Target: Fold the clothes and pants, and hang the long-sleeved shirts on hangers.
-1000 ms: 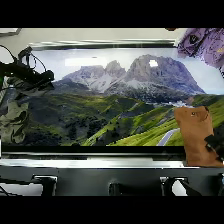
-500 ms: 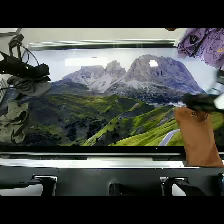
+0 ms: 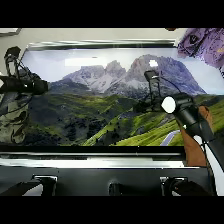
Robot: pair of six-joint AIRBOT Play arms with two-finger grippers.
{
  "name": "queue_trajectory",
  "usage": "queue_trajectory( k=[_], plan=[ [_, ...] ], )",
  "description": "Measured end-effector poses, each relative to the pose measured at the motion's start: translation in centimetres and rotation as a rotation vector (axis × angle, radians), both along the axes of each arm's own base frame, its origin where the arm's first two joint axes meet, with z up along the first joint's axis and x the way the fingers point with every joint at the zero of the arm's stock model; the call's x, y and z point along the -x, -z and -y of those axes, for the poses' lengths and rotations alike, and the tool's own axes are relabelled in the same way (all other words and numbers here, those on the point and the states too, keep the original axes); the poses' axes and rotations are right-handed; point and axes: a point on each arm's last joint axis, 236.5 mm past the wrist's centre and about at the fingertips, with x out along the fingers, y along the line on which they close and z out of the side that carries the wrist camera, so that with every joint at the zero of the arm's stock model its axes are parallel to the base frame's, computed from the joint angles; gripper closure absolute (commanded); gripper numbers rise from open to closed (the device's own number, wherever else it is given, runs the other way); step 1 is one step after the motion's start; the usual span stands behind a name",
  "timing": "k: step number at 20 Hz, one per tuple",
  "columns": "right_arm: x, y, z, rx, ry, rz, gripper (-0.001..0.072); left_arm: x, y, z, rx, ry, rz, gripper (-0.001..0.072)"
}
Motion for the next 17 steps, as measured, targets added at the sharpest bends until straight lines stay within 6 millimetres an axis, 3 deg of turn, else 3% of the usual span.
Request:
queue_trajectory(
  k=[6,17],
  plan=[
    [0.44,0.07,-1.06,0.008,-0.034,0.004,0.0683,0.21,0.29,-0.26,-0.009,-0.006,0.020,0.0688],
    [0.46,0.06,-1.17,0.010,-0.038,0.006,0.0683,0.22,0.33,-0.36,-0.014,-0.006,0.025,0.0688]
  ],
)
